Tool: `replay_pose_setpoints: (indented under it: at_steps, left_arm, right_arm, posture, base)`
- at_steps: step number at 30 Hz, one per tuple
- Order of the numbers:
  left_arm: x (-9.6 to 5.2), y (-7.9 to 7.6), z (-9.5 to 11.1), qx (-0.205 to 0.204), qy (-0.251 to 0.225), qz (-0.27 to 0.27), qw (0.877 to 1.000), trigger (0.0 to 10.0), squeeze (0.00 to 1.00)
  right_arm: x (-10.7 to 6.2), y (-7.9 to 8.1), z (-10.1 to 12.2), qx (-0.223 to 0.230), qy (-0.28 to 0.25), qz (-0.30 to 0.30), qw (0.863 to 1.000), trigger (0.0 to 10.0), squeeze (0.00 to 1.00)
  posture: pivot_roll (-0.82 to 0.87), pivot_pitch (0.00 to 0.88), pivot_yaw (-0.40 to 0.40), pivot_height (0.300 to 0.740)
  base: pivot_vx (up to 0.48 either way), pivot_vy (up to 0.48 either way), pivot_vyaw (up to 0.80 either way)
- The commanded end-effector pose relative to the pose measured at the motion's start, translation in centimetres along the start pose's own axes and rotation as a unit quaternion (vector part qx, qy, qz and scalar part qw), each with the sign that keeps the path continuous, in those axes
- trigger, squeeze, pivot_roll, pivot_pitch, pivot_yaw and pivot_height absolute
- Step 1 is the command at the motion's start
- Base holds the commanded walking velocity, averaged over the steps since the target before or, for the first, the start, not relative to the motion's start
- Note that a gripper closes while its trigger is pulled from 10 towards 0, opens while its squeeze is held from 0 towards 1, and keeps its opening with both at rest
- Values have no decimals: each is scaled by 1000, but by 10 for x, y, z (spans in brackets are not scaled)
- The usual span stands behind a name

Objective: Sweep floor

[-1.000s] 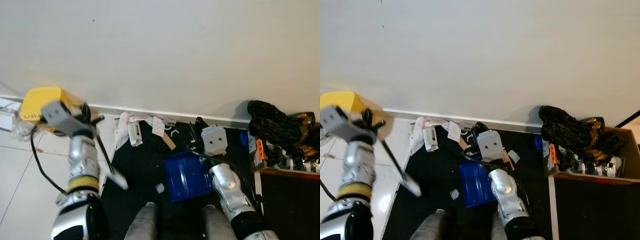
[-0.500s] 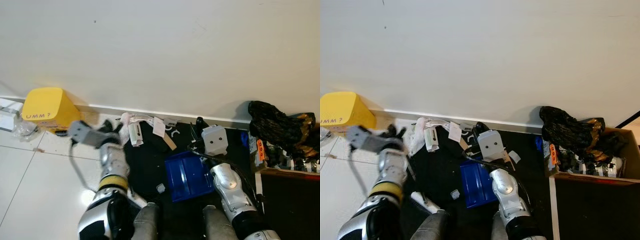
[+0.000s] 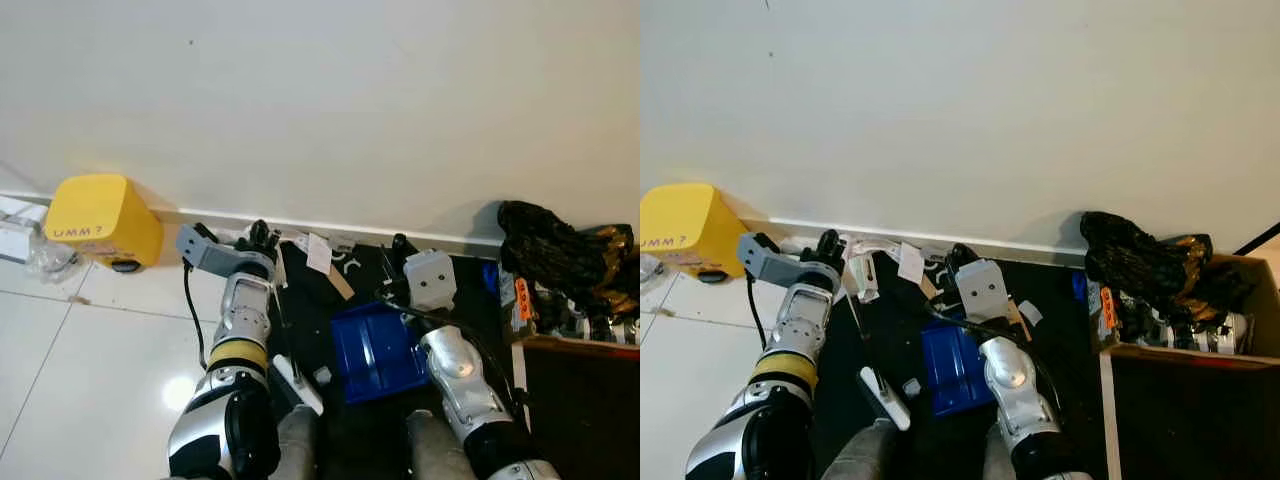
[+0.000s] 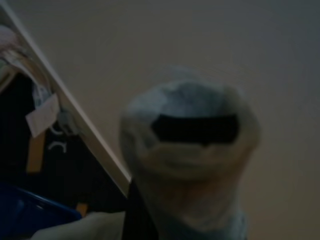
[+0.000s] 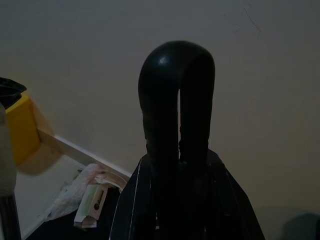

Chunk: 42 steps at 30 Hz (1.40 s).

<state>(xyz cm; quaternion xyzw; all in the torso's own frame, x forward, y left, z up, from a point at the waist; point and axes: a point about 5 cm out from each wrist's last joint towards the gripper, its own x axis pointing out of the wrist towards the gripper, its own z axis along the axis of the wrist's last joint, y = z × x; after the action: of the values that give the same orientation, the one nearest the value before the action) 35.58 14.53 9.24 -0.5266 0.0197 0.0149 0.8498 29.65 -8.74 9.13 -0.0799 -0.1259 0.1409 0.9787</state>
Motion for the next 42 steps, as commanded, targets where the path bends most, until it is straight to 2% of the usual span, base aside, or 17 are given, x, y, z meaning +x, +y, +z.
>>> replay_pose_setpoints:
  at_steps: [1, 8, 11, 15, 17, 21, 25, 30, 31, 32, 33, 34, 36, 38, 40, 42]
  left_arm:
    - [-19, 3, -63, -123, 87, 22, 988, 10000, 0]
    - [-21, -14, -74, -153, 115, -17, 981, 10000, 0]
    - [-24, -27, -81, -168, 144, -56, 974, 10000, 0]
    - [-27, -32, -85, -177, 163, -79, 967, 10000, 0]
    - [-30, -40, -87, -189, 179, -107, 960, 10000, 0]
    - [-32, -46, -87, -203, 187, -128, 953, 10000, 0]
    - [-33, -54, -83, -228, 193, -161, 941, 10000, 0]
    - [-31, -59, -69, -224, 184, -186, 939, 10000, 0]
    - [-31, -61, -64, -200, 185, -198, 942, 10000, 0]
    - [-35, -71, -47, -45, 187, -260, 946, 10000, 0]
    - [-35, -71, -47, -45, 187, -260, 946, 10000, 0]
    - [-38, -75, -43, 8, 190, -281, 941, 10000, 0]
    - [-40, -73, -33, 109, 193, -281, 934, 10000, 0]
    - [-37, -59, -13, 210, 186, -223, 933, 10000, 0]
    - [-35, -50, 8, 252, 177, -170, 936, 10000, 0]
    - [-35, -47, 17, 258, 176, -148, 939, 10000, 0]
  right_arm:
    - [-7, 10, -9, 28, 23, 4, 999, 10000, 0]
    - [-5, 9, -9, 28, 22, 4, 999, 10000, 0]
    - [-4, 9, -8, 28, 21, 4, 999, 10000, 0]
    - [-4, 9, -8, 28, 21, 3, 999, 10000, 0]
    - [-5, 7, -9, 27, 21, 1, 999, 10000, 0]
    - [-5, 7, -9, 27, 22, -1, 999, 10000, 0]
    - [-4, 6, -8, 27, 21, -3, 999, 10000, 0]
    - [-2, 5, -8, 27, 20, -3, 999, 10000, 0]
    - [-2, 5, -8, 27, 20, -4, 999, 10000, 0]
    - [-3, 5, -8, 27, 19, -4, 999, 10000, 0]
    - [-3, 5, -8, 27, 19, -4, 999, 10000, 0]
    - [-3, 4, -8, 27, 19, -5, 999, 10000, 0]
    - [-3, 3, -7, 27, 15, -6, 1000, 10000, 0]
    - [-1, -1, 1, 32, -3, -10, 999, 10000, 0]
    - [1, -5, 9, 38, -21, -15, 999, 10000, 0]
    - [2, -7, 14, 40, -31, -19, 999, 10000, 0]
  posture:
    - [38, 294, 74, 740]
    - [41, 294, 72, 740]
    - [37, 293, 74, 740]
    - [36, 293, 74, 740]
    - [35, 292, 77, 740]
    - [35, 291, 77, 740]
    - [37, 286, 76, 740]
    - [43, 284, 77, 740]
    - [45, 282, 79, 740]
    - [52, 277, 82, 740]
    - [52, 277, 82, 740]
    - [52, 277, 82, 740]
    - [73, 265, 86, 740]
    - [87, 250, 90, 740]
    - [93, 237, 93, 740]
    - [93, 237, 93, 740]
  base:
    - [0, 0, 0]
    - [0, 0, 0]
    - [0, 0, 0]
    - [0, 0, 0]
    - [0, 0, 0]
    - [0, 0, 0]
    - [0, 0, 0]
    - [0, 0, 0]
    - [0, 0, 0]
    - [0, 0, 0]
    - [0, 0, 0]
    - [0, 0, 0]
    - [0, 0, 0]
    - [0, 0, 0]
    - [0, 0, 0]
    - [0, 0, 0]
